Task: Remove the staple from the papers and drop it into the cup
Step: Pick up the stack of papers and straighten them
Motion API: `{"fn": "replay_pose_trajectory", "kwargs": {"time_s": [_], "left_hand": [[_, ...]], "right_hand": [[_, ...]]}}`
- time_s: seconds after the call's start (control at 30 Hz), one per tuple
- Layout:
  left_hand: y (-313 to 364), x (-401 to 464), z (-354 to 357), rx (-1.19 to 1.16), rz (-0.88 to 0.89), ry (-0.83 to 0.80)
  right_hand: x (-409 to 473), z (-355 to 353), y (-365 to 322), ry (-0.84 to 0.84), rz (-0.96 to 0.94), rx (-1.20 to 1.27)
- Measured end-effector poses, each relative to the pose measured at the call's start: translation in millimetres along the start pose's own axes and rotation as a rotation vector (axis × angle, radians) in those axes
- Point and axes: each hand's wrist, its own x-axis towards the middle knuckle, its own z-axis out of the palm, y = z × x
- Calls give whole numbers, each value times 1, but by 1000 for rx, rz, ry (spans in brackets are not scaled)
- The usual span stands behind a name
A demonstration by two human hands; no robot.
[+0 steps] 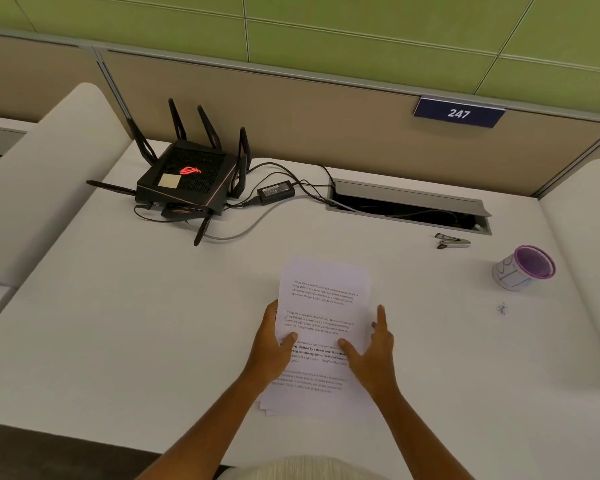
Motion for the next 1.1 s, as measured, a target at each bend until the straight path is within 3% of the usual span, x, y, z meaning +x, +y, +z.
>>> {"fn": "replay_pose_trajectory", "kwargs": {"time_s": [0.13,0.27,0.43,0.77,1.1], "left_hand": [[14,-2,-7,-64,18,-14],[29,-1,-4,-134,1,15],[52,-3,-2,-175,26,70],[111,-5,-9,-222,269,220],[82,-20,13,-246,159,209]], "right_hand": [[-3,-26,-28,-92,168,385],[-5,-28,-42,-102,168,533],[-3,-32,-56,23,142,495],[-13,-57,-111,117,-195,529],[-22,-27,-76,128,-125,453]]}}
